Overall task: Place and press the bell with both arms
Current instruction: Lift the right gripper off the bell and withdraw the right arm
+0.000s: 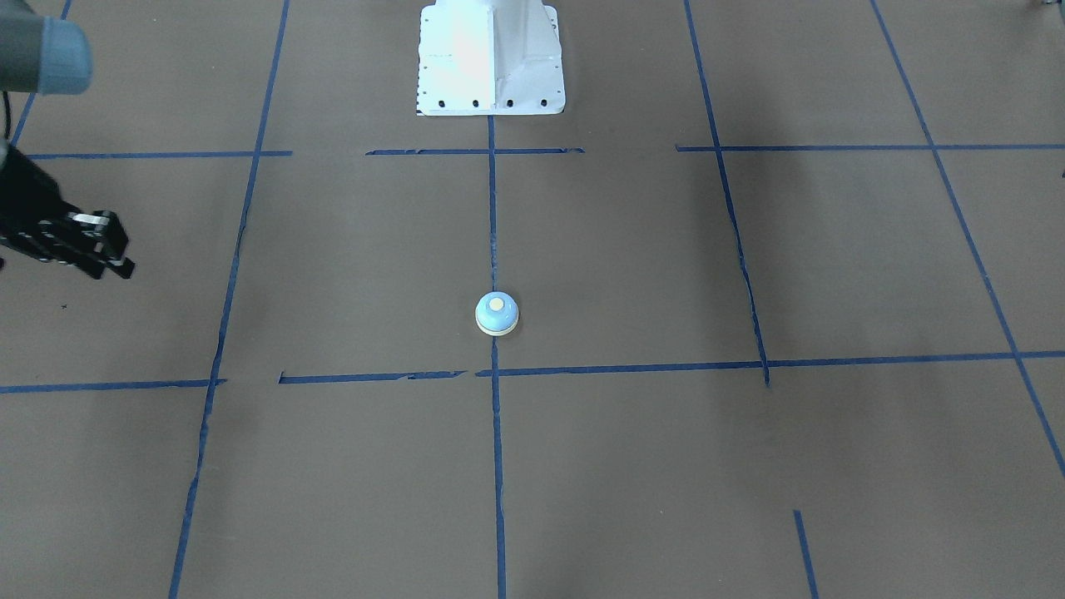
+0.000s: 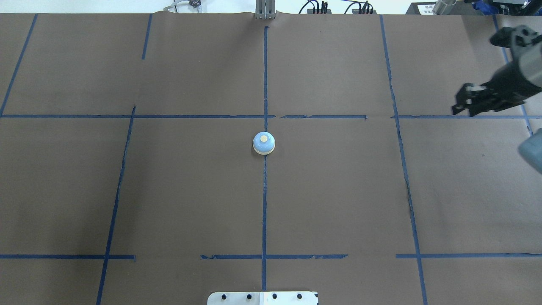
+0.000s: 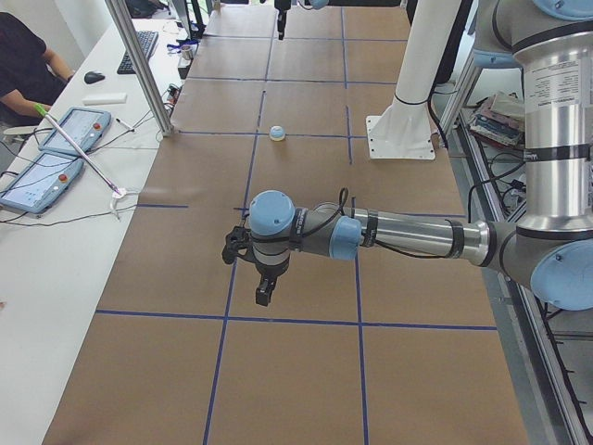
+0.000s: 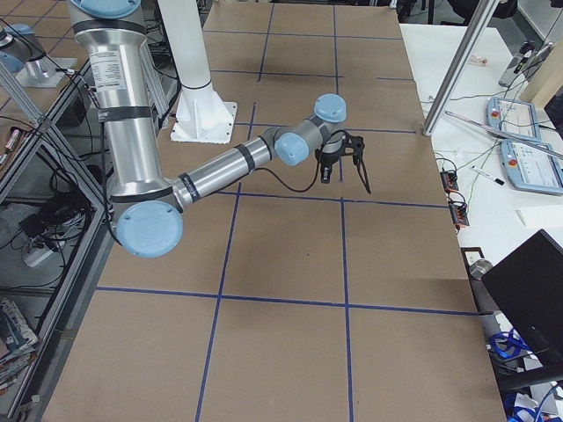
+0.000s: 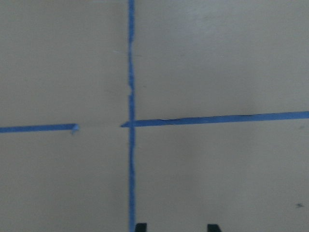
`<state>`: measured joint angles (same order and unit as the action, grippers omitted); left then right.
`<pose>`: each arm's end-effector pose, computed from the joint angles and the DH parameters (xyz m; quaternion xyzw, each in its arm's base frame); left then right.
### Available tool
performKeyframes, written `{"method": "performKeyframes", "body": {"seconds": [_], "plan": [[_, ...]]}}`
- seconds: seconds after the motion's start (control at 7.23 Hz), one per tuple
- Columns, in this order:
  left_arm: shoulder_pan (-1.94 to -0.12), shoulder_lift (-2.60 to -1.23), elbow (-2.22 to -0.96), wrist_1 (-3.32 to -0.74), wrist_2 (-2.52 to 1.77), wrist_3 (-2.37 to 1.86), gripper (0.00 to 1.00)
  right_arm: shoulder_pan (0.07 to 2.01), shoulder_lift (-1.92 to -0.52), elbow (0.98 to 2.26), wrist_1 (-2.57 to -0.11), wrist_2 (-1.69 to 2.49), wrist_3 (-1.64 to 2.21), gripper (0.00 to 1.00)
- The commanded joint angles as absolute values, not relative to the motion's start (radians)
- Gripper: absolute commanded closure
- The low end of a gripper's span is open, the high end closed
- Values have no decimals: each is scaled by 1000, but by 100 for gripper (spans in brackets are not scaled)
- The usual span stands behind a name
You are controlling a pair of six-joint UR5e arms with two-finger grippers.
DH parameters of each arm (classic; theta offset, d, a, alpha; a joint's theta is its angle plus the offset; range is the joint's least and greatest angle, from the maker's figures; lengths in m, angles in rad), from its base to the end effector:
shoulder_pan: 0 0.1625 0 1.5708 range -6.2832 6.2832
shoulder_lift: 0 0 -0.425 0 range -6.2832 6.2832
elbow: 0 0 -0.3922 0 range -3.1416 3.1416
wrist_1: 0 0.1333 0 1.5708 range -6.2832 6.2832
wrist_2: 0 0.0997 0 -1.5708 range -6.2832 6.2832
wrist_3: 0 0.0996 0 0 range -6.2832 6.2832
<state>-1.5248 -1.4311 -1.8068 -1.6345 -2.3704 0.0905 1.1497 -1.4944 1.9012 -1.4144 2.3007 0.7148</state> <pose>-0.0416 -0.4431 0.5983 0.0822 0.3863 0.0937 0.9139 -0.1501 -0.4988 0.4406 0.0344 -0.4287 0.0332 0.9022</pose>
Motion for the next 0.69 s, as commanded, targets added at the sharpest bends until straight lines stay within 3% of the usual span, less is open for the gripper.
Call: {"method": "performKeyframes", "body": {"seconds": [0.0,0.55], "plan": [[-1525,-1433,-1804,-1626,-2370,91,0,1335,-1671,1885,-1424,2356,351,0],[-1523,-1401,-1805,-1621,-2372,17,0,1567,-1790,1737,-1453,2413,-122,0]]}}
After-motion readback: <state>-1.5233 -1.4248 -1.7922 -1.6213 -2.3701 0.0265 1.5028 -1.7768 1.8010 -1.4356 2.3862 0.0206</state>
